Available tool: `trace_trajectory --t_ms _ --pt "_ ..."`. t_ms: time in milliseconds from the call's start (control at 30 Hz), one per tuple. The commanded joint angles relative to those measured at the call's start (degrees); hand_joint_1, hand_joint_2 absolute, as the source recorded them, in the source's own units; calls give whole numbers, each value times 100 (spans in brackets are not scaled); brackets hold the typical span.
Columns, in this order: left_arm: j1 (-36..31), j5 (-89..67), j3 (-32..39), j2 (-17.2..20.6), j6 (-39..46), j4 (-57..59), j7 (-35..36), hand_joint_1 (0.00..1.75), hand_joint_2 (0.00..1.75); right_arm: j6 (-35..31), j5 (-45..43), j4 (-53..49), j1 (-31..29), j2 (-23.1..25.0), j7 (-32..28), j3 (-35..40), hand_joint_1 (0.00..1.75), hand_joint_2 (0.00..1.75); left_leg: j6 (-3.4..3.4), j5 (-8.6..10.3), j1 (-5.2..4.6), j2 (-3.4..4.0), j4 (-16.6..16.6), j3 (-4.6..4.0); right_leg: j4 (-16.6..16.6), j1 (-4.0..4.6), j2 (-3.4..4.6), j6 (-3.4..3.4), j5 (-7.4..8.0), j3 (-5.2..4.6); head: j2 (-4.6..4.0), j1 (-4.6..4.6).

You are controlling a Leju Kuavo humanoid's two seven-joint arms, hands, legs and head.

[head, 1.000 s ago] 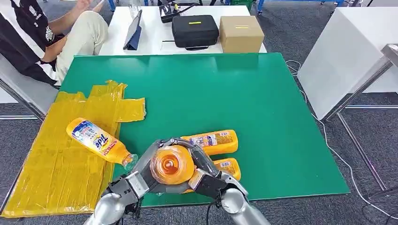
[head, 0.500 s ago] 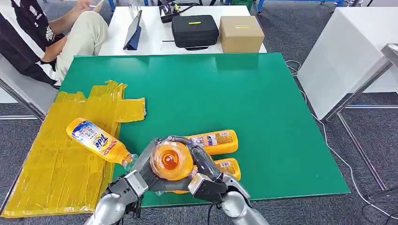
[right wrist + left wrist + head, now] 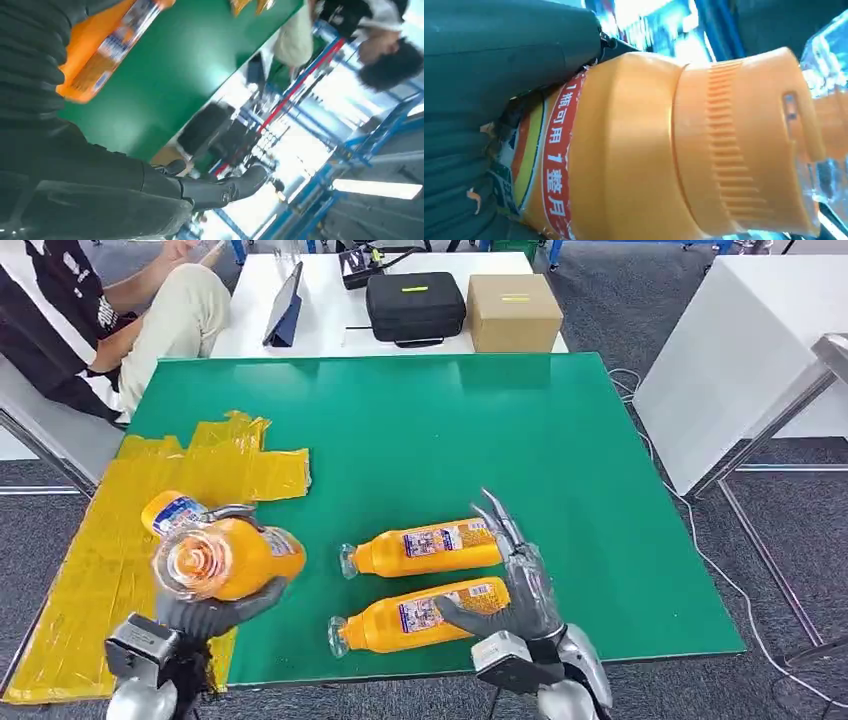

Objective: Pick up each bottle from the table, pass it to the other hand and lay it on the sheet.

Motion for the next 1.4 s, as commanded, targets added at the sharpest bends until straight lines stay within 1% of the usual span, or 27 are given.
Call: trace_trajectory --t_ms 33,67,133,200,233,267,333,367,433,467,500,533,633,767,833,900,1067,1167,1400 --pt "-280 -3454 332 659 1781 294 734 175 175 -227 207 -319 280 -149 67 -345 0 175 -20 -5 5 -2 -3 12 -4 3 -4 -7 -6 14 0 2" --pt "-331 -3797 268 693 1783 336 910 175 175 -215 216 -294 246 -157 85 -338 0 175 -23 -5 4 1 -4 16 -4 2 -1 -8 -6 16 2 0" --pt "-559 -4993 2 787 1717 592 1427 175 175 -217 253 -217 145 -183 131 -310 0 175 -12 0 3 -2 -2 6 -3 2 -5 -4 -2 8 0 2" --pt "-763 -5859 -202 864 1419 869 1831 175 175 -176 237 -148 84 -192 151 -291 0 175 -13 4 1 -15 -4 7 -4 0 -18 -4 -3 8 0 2" --pt "-871 -6169 -295 899 1176 1017 1997 175 175 -146 229 -104 47 -197 149 -272 0 175 -19 3 2 -19 -5 12 -5 -1 -22 -5 -5 10 2 2" --pt "-951 -6221 -360 915 1118 1123 2031 175 175 -154 227 -60 14 -183 145 -266 0 175 -15 3 2 -18 -5 17 -6 -1 -20 -5 -4 -34 0 4" --pt "-1138 -6549 -547 1064 617 1365 2181 175 175 -108 219 14 -46 -188 139 -223 0 175 -20 7 1 -14 -8 12 -7 -2 -16 -7 0 -39 0 2" --pt "-1175 -6539 -555 1081 638 1441 2176 175 175 -115 219 46 -69 -175 139 -219 0 175 -15 5 2 -8 -6 6 -6 0 -10 -6 1 -41 0 2" --pt "-1331 -6760 -645 1195 363 1624 2218 175 175 -88 209 84 -94 -186 156 -201 0 175 -18 3 1 -6 -8 10 -7 -1 -9 -7 0 -21 0 4" --pt "-1350 -6759 -630 1202 367 1644 2218 175 175 -89 207 88 -95 -185 157 -202 0 175 -13 4 3 -6 -5 5 -7 1 -9 -4 1 6 0 4" --pt "-1408 -6838 -675 1285 133 1725 2149 175 175 -62 190 113 -111 -199 166 -198 0 175 -15 5 2 -4 -4 7 -4 0 -7 -3 0 7 0 0" --pt "-1410 -6837 -664 1298 133 1728 2149 175 175 -62 190 115 -111 -201 166 -200 0 175 -22 3 3 -6 -6 14 -6 0 -10 -6 -3 15 0 4" --pt "-1477 -6676 -720 1396 -336 1870 1857 175 175 -32 132 202 -162 -260 171 -192 0 175 -22 3 3 -2 -6 15 -5 1 -5 -6 -2 15 0 0" --pt "-1703 -6668 -800 1433 -567 2211 1795 175 175 -24 71 368 -305 -276 182 -169 0 175 -16 7 4 -1 -3 4 -4 3 -4 -3 3 4 0 4" --pt "-1916 -6647 -892 1468 -763 2568 1782 175 175 -33 40 525 -387 -285 192 -128 0 175 -21 6 6 0 -3 7 -5 3 -4 -5 3 5 0 2" --pt "-1959 -6634 -905 1464 -790 2669 1778 175 175 -42 41 575 -394 -288 191 -115 0 175 -16 8 4 -2 -6 7 -6 2 -5 -3 4 6 0 0" --pt "-1945 -6619 -913 1487 -863 2711 1762 175 175 -58 41 597 -339 -288 191 -104 0 175 -19 5 5 1 -6 8 -6 2 -3 -4 1 9 0 4" --pt "-1843 -6578 -910 1561 -1111 2622 1760 175 175 -99 5 540 -255 -288 184 -101 0 175 -19 3 5 2 -4 7 -6 3 -1 -5 0 10 2 2" --pt "-1779 -6576 -862 1536 -1138 2611 1766 175 175 -94 4 517 -240 -262 186 -103 0 175 -19 5 3 5 -5 6 -4 2 2 -5 3 5 2 2"
